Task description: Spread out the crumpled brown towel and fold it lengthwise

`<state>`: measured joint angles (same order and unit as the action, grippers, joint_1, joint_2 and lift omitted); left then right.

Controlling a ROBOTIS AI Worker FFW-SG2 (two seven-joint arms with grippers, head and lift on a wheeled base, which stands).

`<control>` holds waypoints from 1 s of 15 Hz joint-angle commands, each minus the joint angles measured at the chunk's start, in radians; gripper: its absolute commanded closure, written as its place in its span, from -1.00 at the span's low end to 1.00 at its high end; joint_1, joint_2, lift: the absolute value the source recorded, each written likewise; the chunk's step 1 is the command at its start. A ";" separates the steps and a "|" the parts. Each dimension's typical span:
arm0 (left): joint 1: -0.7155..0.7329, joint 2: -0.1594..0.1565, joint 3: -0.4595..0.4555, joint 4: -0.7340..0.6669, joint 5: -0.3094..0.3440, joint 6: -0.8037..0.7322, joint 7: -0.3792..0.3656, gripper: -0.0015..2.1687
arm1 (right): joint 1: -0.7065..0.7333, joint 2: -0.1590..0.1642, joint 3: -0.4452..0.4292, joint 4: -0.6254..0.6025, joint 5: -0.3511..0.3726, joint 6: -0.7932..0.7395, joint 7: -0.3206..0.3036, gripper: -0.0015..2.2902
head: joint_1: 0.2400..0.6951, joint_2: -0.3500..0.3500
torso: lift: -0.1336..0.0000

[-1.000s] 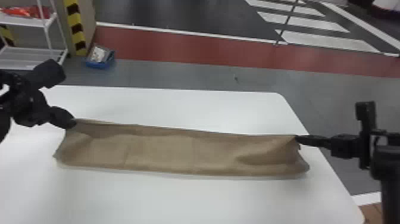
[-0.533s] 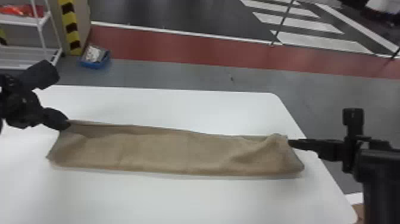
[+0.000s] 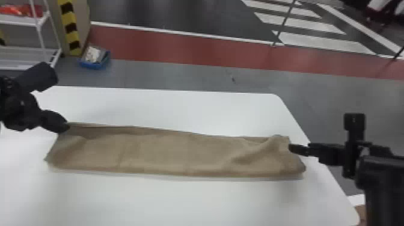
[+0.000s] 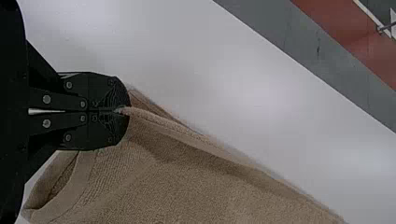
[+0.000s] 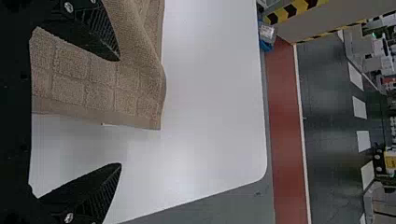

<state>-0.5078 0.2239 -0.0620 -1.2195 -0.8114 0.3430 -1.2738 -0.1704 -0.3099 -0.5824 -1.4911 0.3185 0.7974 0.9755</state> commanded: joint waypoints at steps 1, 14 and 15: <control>-0.001 0.000 0.007 -0.003 0.001 0.000 -0.007 0.42 | 0.011 0.025 0.022 -0.018 -0.007 -0.019 0.000 -0.93 | 1.00 -0.77 | -0.85; -0.021 0.012 0.030 -0.015 -0.006 0.012 -0.022 0.42 | 0.009 0.040 0.176 0.012 0.136 -0.065 -0.031 -0.93 | 1.00 -0.55 | -0.85; -0.021 0.012 0.031 -0.015 -0.006 0.015 -0.022 0.42 | 0.008 0.040 0.182 0.014 0.151 -0.065 -0.034 -0.93 | 1.00 -0.54 | -0.85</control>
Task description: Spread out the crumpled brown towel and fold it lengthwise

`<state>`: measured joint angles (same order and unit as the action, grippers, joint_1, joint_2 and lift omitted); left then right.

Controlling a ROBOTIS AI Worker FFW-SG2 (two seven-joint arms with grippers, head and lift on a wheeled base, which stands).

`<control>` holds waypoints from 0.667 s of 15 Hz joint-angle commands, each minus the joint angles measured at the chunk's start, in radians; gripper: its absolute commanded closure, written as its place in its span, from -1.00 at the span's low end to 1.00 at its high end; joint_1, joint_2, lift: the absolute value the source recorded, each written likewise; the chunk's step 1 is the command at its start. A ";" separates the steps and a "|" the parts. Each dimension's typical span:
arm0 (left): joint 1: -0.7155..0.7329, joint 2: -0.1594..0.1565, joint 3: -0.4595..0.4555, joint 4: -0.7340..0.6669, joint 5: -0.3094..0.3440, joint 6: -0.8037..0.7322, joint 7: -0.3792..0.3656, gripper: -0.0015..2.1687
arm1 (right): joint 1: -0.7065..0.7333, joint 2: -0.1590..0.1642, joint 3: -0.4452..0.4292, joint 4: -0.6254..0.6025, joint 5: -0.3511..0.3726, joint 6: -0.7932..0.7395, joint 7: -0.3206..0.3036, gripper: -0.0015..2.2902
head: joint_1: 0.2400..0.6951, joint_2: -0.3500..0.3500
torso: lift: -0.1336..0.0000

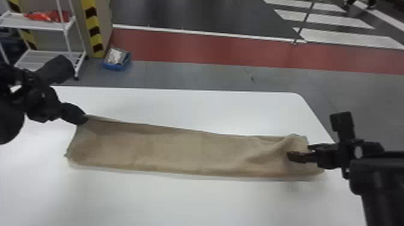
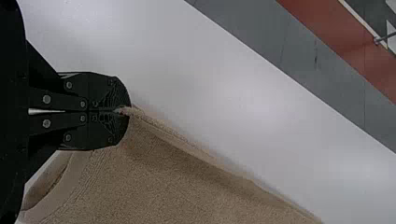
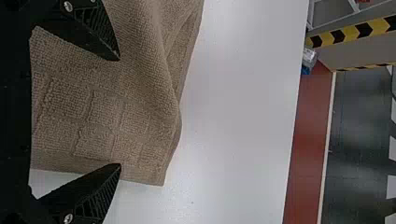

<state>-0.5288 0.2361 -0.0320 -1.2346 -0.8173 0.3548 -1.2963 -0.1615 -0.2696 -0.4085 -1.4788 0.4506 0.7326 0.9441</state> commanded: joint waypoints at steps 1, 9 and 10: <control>0.000 0.002 0.001 0.000 -0.002 0.016 0.003 0.42 | -0.003 -0.003 0.020 0.005 0.029 0.000 -0.010 -0.93 | 1.00 -0.54 | -0.85; -0.010 0.009 0.012 -0.003 -0.008 0.043 0.009 0.42 | -0.007 -0.003 0.037 0.017 0.069 -0.003 -0.011 -0.93 | 1.00 -0.51 | -0.85; -0.010 0.012 0.012 -0.002 -0.008 0.043 0.011 0.42 | -0.007 -0.003 0.037 0.017 0.069 -0.003 -0.013 -0.93 | 1.00 -0.51 | -0.85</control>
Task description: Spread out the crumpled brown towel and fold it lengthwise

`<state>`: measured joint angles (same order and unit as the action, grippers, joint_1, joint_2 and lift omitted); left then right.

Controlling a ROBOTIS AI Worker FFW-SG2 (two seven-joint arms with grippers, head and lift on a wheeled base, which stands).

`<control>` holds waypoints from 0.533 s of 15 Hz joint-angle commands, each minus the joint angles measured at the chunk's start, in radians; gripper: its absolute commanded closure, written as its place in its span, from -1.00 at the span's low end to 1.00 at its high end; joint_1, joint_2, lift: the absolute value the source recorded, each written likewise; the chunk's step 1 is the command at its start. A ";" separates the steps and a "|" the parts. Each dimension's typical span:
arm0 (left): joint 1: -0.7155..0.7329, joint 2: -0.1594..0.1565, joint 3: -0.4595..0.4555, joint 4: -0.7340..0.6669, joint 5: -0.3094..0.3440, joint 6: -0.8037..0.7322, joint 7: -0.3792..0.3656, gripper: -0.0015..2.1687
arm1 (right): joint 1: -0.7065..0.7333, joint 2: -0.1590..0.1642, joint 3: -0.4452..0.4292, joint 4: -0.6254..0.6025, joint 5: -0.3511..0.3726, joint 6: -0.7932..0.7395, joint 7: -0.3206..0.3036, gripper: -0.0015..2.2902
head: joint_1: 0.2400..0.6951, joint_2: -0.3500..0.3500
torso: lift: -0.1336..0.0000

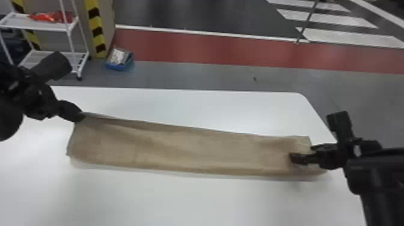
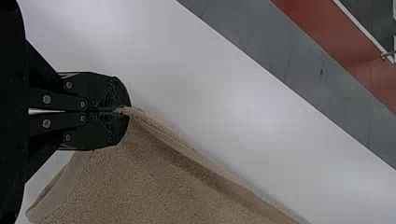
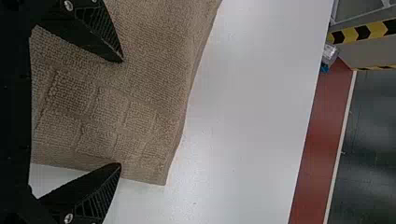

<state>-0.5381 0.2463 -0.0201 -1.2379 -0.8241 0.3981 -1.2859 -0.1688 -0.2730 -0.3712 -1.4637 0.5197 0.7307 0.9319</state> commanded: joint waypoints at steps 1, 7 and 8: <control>0.000 0.004 -0.001 0.002 -0.003 -0.003 0.002 0.42 | 0.000 0.000 0.000 0.003 0.000 -0.001 -0.001 -0.93 | 1.00 -0.50 | -0.85; 0.021 0.002 -0.009 -0.002 -0.030 -0.003 0.031 -1.00 | -0.009 0.000 0.006 0.019 0.002 -0.001 -0.007 -0.93 | 1.00 -0.49 | -0.85; 0.021 0.004 -0.007 -0.002 -0.032 -0.003 0.031 -1.00 | -0.012 -0.002 0.006 0.022 0.002 -0.004 -0.008 -0.93 | 1.00 -0.48 | -0.85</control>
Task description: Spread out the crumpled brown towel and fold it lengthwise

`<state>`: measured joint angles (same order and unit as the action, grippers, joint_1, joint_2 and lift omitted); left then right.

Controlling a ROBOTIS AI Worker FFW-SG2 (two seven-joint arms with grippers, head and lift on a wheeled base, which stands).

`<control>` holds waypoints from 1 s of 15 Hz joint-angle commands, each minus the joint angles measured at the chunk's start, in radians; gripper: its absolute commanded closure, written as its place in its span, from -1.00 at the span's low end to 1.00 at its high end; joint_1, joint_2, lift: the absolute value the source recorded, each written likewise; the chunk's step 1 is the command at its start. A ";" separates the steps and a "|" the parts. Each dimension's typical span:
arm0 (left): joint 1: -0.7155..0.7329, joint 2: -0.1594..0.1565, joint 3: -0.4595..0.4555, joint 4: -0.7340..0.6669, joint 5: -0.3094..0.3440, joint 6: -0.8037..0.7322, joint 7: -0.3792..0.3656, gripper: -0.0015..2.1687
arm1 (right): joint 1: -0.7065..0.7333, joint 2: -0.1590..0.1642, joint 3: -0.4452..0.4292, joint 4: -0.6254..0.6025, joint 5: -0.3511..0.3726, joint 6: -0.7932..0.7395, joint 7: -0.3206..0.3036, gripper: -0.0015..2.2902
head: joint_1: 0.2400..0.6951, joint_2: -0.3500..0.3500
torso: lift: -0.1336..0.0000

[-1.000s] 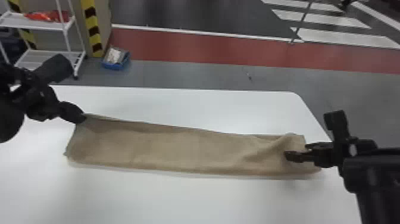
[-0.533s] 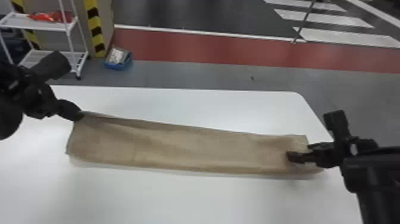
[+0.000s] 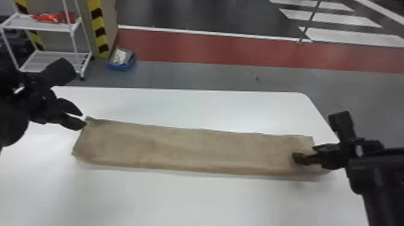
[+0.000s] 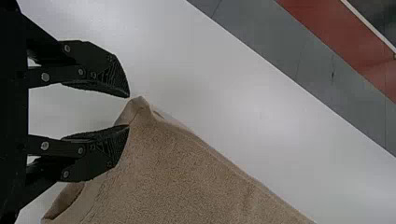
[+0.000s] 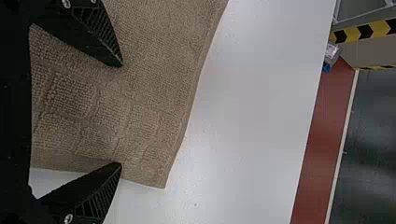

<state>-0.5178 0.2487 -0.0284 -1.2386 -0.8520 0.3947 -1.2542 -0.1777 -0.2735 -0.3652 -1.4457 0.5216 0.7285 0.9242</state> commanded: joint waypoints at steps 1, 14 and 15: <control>0.002 0.003 0.005 -0.001 -0.004 0.000 0.001 -0.98 | -0.006 -0.003 0.000 0.007 0.000 -0.002 -0.001 -0.93 | 1.00 -0.48 | -0.85; 0.094 0.110 0.082 -0.085 0.064 -0.125 -0.327 -0.88 | -0.029 -0.010 0.000 0.016 -0.014 -0.017 -0.002 -0.93 | 1.00 -0.42 | -0.85; 0.102 0.112 0.094 -0.085 0.090 -0.153 -0.327 -0.87 | -0.033 -0.010 0.000 0.016 -0.014 -0.014 -0.002 -0.93 | 1.00 -0.42 | -0.85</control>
<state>-0.4267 0.3553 0.0554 -1.3246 -0.7970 0.2749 -1.5691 -0.2060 -0.2838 -0.3641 -1.4294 0.5098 0.7112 0.9219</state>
